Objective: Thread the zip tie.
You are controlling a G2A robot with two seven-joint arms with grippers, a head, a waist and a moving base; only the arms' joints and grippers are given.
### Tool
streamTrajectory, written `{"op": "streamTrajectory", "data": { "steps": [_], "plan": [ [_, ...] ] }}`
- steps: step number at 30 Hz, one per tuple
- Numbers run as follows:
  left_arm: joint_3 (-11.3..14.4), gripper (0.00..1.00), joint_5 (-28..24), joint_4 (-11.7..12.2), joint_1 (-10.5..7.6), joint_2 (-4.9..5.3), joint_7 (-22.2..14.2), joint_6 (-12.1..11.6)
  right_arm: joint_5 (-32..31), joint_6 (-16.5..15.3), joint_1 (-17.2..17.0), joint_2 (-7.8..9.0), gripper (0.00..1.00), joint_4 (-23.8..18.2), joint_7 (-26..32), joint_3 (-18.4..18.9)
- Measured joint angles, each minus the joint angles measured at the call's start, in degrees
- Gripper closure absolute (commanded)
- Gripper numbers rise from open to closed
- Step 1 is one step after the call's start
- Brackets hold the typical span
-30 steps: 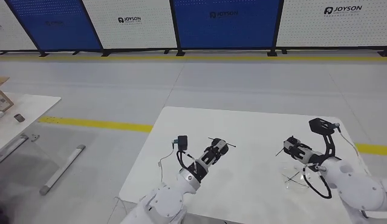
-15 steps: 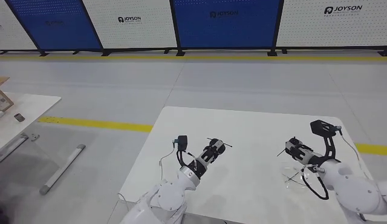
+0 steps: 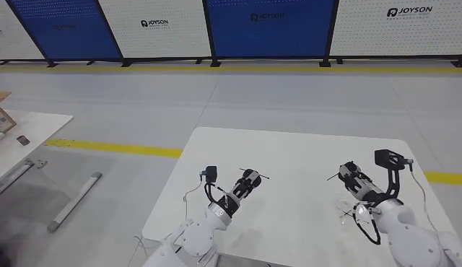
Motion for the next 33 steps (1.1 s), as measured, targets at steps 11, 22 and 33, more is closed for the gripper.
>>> {"op": "streamTrajectory", "data": {
  "steps": [11,22,33],
  "plan": [
    [0.0,1.00,0.0,0.0,0.00,0.00,0.0,0.0,5.1,-6.6,-2.9,-0.27,1.00,1.6,-5.4,2.9],
    [0.0,1.00,0.0,0.0,0.00,0.00,0.0,0.0,7.7,-21.5,-5.7,-1.85,1.00,10.9,-15.8,-0.5],
    [0.0,1.00,0.0,0.0,0.00,0.00,0.0,0.0,7.8,-21.9,-5.5,-1.98,1.00,11.5,-16.0,-1.0]
  ]
}}
